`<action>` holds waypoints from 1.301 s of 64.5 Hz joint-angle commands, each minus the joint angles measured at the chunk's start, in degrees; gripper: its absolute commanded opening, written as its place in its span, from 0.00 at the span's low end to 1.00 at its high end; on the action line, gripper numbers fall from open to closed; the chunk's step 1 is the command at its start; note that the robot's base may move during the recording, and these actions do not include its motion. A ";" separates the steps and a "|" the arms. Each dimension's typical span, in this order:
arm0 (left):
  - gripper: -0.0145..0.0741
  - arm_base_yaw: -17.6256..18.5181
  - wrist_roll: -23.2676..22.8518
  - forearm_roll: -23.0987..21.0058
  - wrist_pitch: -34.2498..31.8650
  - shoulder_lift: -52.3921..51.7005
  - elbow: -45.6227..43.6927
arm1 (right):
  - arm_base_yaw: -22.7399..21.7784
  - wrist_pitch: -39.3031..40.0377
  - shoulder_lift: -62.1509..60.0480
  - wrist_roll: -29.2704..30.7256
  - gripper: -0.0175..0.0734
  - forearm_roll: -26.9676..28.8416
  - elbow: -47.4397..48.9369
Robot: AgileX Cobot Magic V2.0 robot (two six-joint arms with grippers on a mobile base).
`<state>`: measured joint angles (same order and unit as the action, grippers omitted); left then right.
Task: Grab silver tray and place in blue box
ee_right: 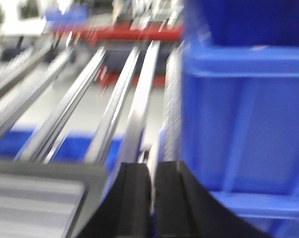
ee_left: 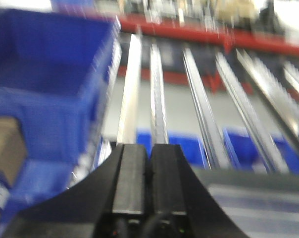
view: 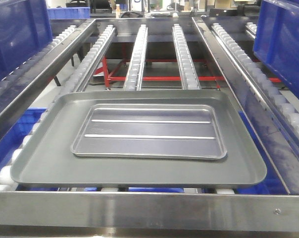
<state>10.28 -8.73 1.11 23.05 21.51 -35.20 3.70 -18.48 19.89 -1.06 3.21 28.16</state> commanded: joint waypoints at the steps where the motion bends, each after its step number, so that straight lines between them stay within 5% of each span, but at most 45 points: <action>1: 0.28 3.17 1.09 -0.32 -2.25 7.34 -4.54 | 3.73 1.66 6.91 0.00 0.61 0.15 5.07; 10: 0.50 10.54 1.09 -0.32 -2.99 18.58 -7.63 | 13.88 0.98 17.74 0.00 0.71 0.15 10.23; 18: 0.51 19.38 1.09 -0.32 -3.31 28.22 -11.40 | 23.48 3.37 28.14 0.00 0.71 0.15 14.28; 27: 0.51 25.83 0.99 -2.18 -4.91 37.39 -15.37 | 27.28 3.41 37.54 -0.46 0.71 0.70 17.84; 33: 0.51 26.14 0.86 -5.04 -0.31 42.29 -19.58 | 27.30 -1.31 43.32 -1.88 0.71 2.57 21.49; 51: 0.51 22.19 -1.96 -4.43 18.07 60.03 -34.69 | 23.38 -14.91 58.38 -13.24 0.71 1.27 33.04; 74: 0.51 22.19 -10.11 -1.11 21.49 74.99 -44.48 | 22.25 -25.05 71.67 -33.16 0.71 -15.26 43.49; 84: 0.51 22.19 -10.11 -0.35 21.36 77.78 -46.09 | 22.80 -24.05 74.93 -36.72 0.71 -16.01 44.67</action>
<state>32.47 -18.11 0.00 45.82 100.90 -78.92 26.17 -44.78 95.82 -35.61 -10.78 70.27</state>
